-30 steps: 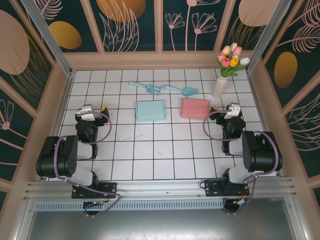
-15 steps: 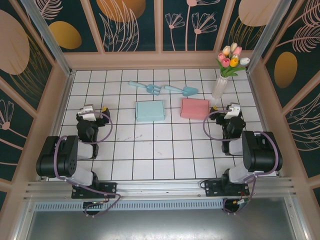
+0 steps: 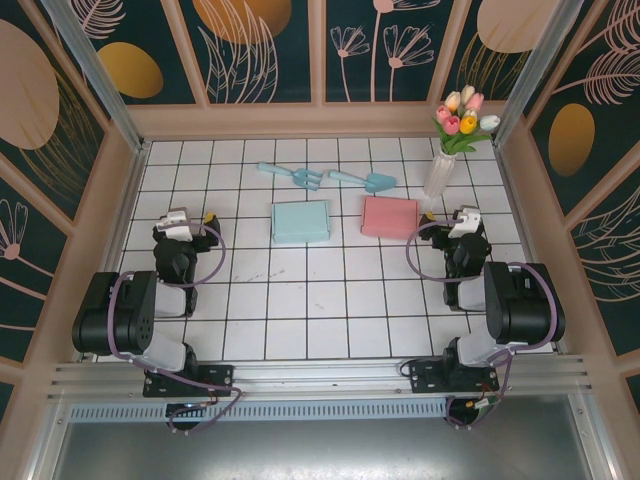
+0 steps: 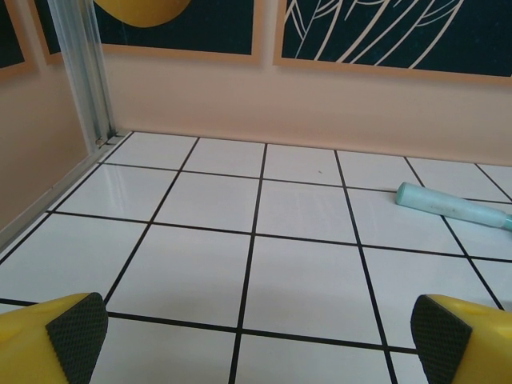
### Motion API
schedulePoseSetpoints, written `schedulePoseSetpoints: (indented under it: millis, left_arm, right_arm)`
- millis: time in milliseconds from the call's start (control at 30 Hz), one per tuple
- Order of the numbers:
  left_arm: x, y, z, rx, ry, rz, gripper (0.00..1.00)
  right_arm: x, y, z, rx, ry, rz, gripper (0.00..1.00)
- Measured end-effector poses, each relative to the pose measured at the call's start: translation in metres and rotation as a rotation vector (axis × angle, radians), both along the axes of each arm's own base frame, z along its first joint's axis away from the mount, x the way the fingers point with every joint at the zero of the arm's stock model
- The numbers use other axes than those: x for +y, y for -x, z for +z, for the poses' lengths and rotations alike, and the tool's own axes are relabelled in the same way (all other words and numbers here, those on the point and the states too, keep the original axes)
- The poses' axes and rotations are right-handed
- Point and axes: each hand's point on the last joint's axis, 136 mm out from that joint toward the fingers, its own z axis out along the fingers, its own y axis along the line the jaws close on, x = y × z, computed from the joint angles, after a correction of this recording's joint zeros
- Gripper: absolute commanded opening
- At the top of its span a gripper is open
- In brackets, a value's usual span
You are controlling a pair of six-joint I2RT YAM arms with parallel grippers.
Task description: Fold the paper box
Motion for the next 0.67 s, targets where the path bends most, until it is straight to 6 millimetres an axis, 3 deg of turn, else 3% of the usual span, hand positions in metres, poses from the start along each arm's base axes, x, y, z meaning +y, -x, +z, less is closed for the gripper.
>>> schedulePoseSetpoints:
  millis: [667]
  left_arm:
    - [0.0003,-0.0034,0.0020,0.000,-0.005,0.007,0.99]
  right_arm:
    - [-0.0001,0.0000,0.0000,0.000,0.000,0.000,0.99]
